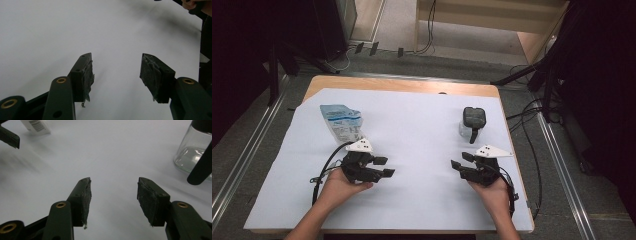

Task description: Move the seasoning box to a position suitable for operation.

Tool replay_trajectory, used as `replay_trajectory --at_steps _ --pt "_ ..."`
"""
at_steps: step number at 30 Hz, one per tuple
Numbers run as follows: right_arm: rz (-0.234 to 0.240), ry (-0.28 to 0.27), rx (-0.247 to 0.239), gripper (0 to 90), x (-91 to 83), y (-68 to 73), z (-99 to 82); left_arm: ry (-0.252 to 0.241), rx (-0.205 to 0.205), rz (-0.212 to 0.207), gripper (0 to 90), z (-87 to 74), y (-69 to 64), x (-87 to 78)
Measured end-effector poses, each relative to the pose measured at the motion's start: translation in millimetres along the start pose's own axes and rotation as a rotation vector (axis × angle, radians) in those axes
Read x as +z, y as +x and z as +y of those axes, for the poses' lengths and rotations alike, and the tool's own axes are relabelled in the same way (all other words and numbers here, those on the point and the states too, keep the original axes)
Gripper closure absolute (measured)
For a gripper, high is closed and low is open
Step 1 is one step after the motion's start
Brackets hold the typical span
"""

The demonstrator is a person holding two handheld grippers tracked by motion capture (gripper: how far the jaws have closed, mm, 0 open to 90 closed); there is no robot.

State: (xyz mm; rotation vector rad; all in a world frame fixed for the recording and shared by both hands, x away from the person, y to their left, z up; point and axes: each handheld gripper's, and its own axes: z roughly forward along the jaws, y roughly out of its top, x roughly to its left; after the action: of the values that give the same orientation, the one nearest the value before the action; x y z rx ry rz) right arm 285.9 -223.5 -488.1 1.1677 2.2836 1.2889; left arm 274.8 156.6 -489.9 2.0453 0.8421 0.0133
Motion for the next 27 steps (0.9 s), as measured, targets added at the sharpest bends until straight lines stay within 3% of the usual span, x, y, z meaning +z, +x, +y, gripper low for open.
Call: replay_trajectory --at_steps 9,14,20,23,27 --pt "-0.043 -0.028 0.035 44.1 -7.5 -7.4 -5.1 -0.006 0.020 0.000 44.6 2.1 -2.2 6.4" --pt "-0.095 -0.030 0.022 35.4 -12.7 -9.1 -3.3 -0.006 0.021 -0.011 45.0 3.3 -2.3 10.3" --pt "-0.081 -0.046 0.077 27.5 -14.4 -13.1 -0.1 -0.008 0.024 -0.017 44.5 6.2 -3.7 11.7" --pt "-0.116 -0.019 0.074 19.3 -8.2 -12.8 6.6 0.006 0.028 -0.029 43.9 7.1 -4.6 14.7" --pt "-0.123 -0.005 0.083 16.9 -4.7 -13.1 11.4 0.013 0.027 -0.030 43.1 6.9 -4.9 13.7"
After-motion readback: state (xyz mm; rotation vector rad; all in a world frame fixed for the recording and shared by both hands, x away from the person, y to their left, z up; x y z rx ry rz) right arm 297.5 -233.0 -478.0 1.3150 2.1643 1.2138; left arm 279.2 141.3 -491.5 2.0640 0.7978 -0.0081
